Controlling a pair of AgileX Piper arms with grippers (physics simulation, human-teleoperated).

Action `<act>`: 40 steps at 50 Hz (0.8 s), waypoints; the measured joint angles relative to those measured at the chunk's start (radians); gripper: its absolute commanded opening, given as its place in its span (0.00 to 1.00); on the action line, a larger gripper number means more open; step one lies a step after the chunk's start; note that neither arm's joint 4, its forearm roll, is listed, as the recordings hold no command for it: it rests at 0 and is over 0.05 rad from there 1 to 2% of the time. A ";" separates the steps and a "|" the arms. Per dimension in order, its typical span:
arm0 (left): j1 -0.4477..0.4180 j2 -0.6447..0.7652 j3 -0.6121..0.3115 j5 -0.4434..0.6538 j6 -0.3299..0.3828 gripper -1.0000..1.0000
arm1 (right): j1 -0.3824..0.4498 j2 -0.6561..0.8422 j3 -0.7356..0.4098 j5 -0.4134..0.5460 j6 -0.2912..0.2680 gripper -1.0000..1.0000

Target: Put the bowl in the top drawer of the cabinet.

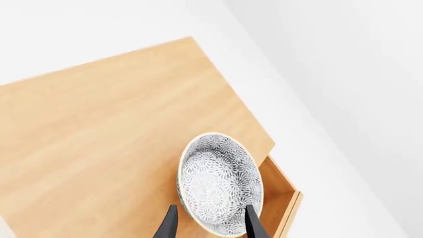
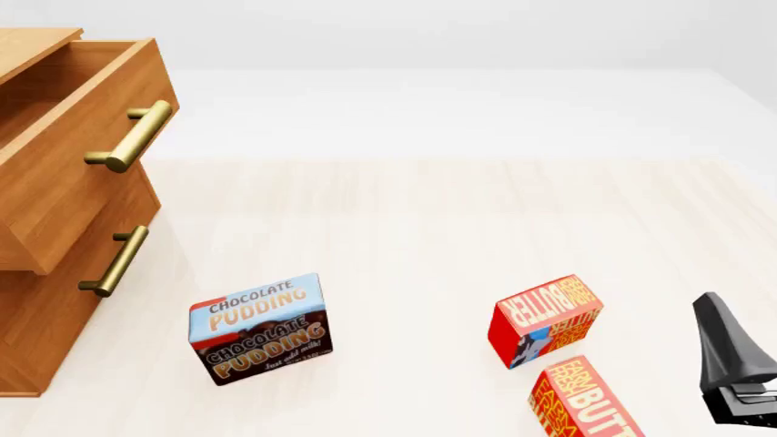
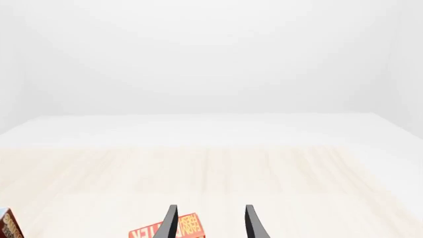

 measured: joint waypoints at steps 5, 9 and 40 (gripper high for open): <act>-0.016 -0.016 0.003 0.007 -0.004 1.00 | 0.001 0.000 0.000 0.000 0.000 1.00; -0.030 -0.030 0.004 0.013 -0.006 1.00 | 0.001 0.000 0.000 -0.001 0.000 1.00; -0.143 -0.116 0.005 0.064 -0.018 1.00 | 0.005 0.000 0.000 -0.003 -0.001 1.00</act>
